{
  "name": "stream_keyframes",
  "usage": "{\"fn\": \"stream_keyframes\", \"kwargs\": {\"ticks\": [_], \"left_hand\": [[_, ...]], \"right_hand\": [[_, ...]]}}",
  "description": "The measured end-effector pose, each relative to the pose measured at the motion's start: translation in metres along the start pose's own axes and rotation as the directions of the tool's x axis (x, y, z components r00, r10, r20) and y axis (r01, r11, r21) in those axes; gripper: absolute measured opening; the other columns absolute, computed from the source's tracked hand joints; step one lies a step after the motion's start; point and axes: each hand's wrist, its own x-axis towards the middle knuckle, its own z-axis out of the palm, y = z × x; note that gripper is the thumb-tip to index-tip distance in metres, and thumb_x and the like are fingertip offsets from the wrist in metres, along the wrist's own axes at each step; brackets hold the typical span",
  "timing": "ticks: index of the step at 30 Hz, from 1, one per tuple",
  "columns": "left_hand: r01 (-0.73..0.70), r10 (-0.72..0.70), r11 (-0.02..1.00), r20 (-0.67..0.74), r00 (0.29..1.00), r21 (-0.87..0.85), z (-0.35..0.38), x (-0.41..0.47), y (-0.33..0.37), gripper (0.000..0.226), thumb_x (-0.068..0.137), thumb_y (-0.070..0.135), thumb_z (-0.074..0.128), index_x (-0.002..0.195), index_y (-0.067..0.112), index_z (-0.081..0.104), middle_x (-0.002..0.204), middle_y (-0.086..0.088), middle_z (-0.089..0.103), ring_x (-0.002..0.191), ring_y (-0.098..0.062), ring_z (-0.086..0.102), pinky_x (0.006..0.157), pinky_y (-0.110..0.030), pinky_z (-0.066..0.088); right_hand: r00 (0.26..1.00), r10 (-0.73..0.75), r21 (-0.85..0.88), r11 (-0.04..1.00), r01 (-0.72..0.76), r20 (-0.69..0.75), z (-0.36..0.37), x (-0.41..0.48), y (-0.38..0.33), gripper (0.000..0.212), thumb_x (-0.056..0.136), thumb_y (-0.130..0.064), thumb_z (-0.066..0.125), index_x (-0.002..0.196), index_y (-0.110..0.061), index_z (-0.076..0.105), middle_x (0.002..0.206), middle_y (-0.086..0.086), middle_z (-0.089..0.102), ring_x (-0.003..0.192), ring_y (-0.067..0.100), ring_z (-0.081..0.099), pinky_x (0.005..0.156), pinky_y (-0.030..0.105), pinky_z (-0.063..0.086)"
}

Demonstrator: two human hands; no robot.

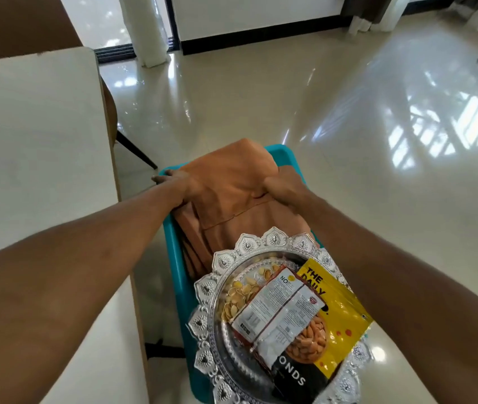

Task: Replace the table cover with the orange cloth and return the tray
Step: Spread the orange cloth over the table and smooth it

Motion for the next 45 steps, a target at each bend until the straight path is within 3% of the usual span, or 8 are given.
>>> {"fn": "stream_keyframes", "kwargs": {"ticks": [7, 14, 17, 20, 23, 26, 33, 45], "left_hand": [[-0.035, -0.031, 0.907, -0.148, 0.989, -0.421, -0.009, -0.031, -0.006, 0.087, 0.092, 0.038, 0.059, 0.157, 0.011, 0.007, 0.154, -0.025, 0.027, 0.14, -0.043, 0.033, 0.115, -0.053, 0.03], [-0.367, 0.127, 0.826, -0.493, 0.861, -0.429, 0.02, -0.114, -0.026, 0.06, 0.084, 0.05, 0.064, 0.128, 0.018, 0.039, 0.124, -0.01, 0.051, 0.106, -0.031, 0.059, 0.087, -0.048, 0.054], [-0.449, 0.389, 0.793, -0.225, 0.894, -0.412, 0.048, -0.138, -0.039, 0.047, 0.086, 0.063, 0.055, 0.113, 0.024, 0.056, 0.104, -0.002, 0.064, 0.086, -0.022, 0.066, 0.076, -0.04, 0.058], [-0.394, 0.416, 0.842, -0.02, 0.909, -0.369, 0.064, -0.151, -0.046, 0.032, 0.1, 0.046, 0.046, 0.107, 0.019, 0.063, 0.098, -0.002, 0.067, 0.086, -0.023, 0.065, 0.08, -0.037, 0.054], [-0.425, 0.46, 0.801, -0.021, 0.888, -0.422, 0.073, -0.154, -0.052, 0.016, 0.102, 0.021, 0.044, 0.1, 0.015, 0.059, 0.088, -0.004, 0.063, 0.077, -0.023, 0.057, 0.068, -0.033, 0.046], [-0.469, 0.494, 0.81, -0.021, 0.869, -0.352, 0.073, -0.154, -0.054, 0.022, 0.096, 0.005, 0.044, 0.1, 0.008, 0.065, 0.097, -0.011, 0.069, 0.088, -0.026, 0.063, 0.079, -0.039, 0.054], [-0.412, 0.467, 0.804, 0.025, 0.884, -0.429, 0.07, -0.145, -0.059, 0.014, 0.094, 0.012, 0.062, 0.098, 0.003, 0.072, 0.091, -0.009, 0.071, 0.077, -0.016, 0.059, 0.072, -0.032, 0.054], [-0.374, 0.368, 0.855, -0.088, 0.926, -0.358, 0.066, -0.151, -0.063, 0.022, 0.092, 0.025, 0.064, 0.113, 0.021, 0.061, 0.111, -0.003, 0.064, 0.091, -0.02, 0.064, 0.081, -0.032, 0.053]], "right_hand": [[0.983, -0.18, 0.219, 0.961, 0.171, 0.021, -0.025, -0.033, -0.021, 0.047, 0.057, -0.008, 0.087, 0.101, 0.0, 0.07, 0.091, 0.008, 0.069, 0.081, 0.019, 0.063, 0.081, 0.04, 0.056], [0.979, -0.192, 0.445, 0.873, 0.199, -0.062, -0.037, -0.058, -0.02, 0.031, 0.065, 0.01, 0.081, 0.092, 0.006, 0.067, 0.08, 0.011, 0.071, 0.068, 0.019, 0.069, 0.058, 0.027, 0.059], [0.98, -0.193, 0.508, 0.84, 0.192, -0.052, -0.036, -0.061, -0.023, 0.028, 0.067, 0.012, 0.08, 0.086, -0.004, 0.067, 0.08, 0.009, 0.072, 0.074, 0.024, 0.075, 0.064, 0.031, 0.063], [0.973, -0.223, 0.468, 0.856, 0.22, -0.051, -0.035, -0.058, -0.022, 0.032, 0.065, 0.008, 0.082, 0.086, -0.013, 0.068, 0.088, 0.007, 0.075, 0.084, 0.026, 0.074, 0.077, 0.037, 0.063], [0.969, -0.248, 0.455, 0.865, 0.211, 0.023, -0.032, -0.06, -0.024, 0.035, 0.07, 0.009, 0.079, 0.087, -0.018, 0.064, 0.092, 0.007, 0.072, 0.079, 0.02, 0.069, 0.071, 0.03, 0.061], [0.971, -0.204, 0.379, 0.914, 0.144, 0.122, -0.033, -0.06, -0.022, 0.04, 0.075, 0.004, 0.079, 0.104, -0.017, 0.061, 0.104, 0.01, 0.069, 0.082, 0.017, 0.065, 0.064, 0.025, 0.055], [0.982, -0.189, 0.568, 0.809, 0.151, 0.009, -0.046, -0.06, -0.039, 0.04, 0.074, 0.015, 0.073, 0.105, -0.009, 0.061, 0.084, 0.006, 0.069, 0.052, 0.008, 0.067, 0.055, 0.021, 0.057], [0.973, -0.158, 0.807, 0.545, 0.227, -0.167, -0.1, -0.075, -0.085, 0.049, 0.061, 0.0, 0.086, 0.105, -0.009, 0.066, 0.1, 0.01, 0.077, 0.093, 0.029, 0.074, 0.083, 0.037, 0.062]]}}
